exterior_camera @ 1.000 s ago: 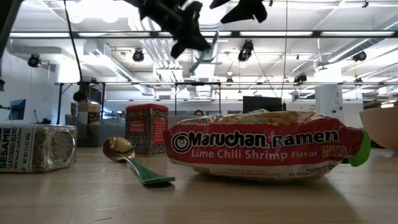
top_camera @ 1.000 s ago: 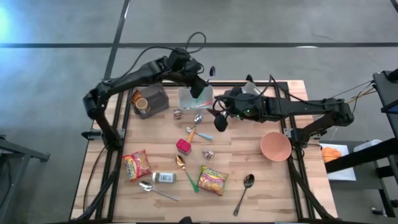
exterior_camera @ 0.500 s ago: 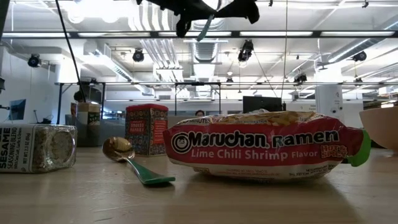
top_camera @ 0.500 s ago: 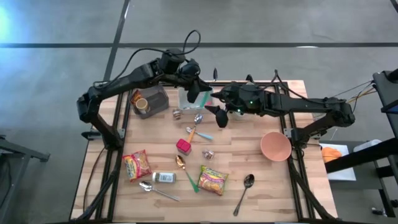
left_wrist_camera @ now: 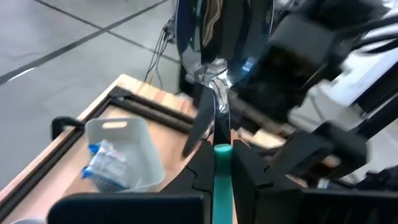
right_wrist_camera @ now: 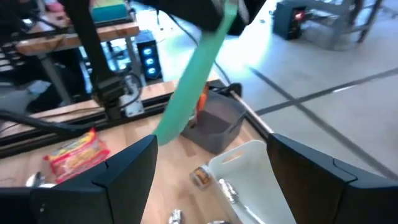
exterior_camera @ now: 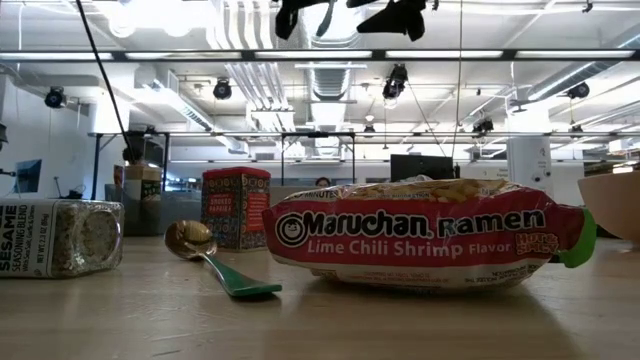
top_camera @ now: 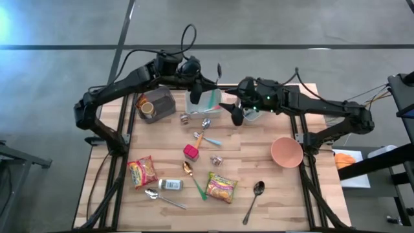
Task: Pick & Place Food Item
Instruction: Put the big blue spoon into the left gray bin
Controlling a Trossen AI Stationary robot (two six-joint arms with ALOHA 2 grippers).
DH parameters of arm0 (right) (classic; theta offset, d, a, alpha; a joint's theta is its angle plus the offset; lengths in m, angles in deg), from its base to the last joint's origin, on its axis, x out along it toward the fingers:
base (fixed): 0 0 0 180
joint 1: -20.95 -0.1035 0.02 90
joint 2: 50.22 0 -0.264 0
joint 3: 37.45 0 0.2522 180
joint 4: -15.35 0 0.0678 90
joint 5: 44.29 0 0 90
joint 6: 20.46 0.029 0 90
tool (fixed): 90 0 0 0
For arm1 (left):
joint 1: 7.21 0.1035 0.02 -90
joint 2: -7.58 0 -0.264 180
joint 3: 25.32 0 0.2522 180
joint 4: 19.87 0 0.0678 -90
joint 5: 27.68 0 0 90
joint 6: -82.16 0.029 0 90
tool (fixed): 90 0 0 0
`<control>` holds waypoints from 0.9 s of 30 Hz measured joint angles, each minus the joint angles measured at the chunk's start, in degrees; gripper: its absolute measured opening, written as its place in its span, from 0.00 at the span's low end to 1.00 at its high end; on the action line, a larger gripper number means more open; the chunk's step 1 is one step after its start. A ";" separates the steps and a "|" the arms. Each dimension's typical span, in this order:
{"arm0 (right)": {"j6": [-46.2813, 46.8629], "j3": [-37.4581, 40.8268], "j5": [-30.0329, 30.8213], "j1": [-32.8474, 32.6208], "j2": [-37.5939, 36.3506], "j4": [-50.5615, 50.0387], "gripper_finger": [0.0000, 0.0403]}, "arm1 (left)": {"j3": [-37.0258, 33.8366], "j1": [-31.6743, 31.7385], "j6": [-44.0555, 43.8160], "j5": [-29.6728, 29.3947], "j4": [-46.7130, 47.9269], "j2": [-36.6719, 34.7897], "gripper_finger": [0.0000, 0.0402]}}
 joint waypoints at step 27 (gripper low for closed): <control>-3.01 0.26 -9.94 5.20 1.33 -4.00 0.75 | 0.00 -1.41 -7.10 -5.89 4.39 -3.51 0.05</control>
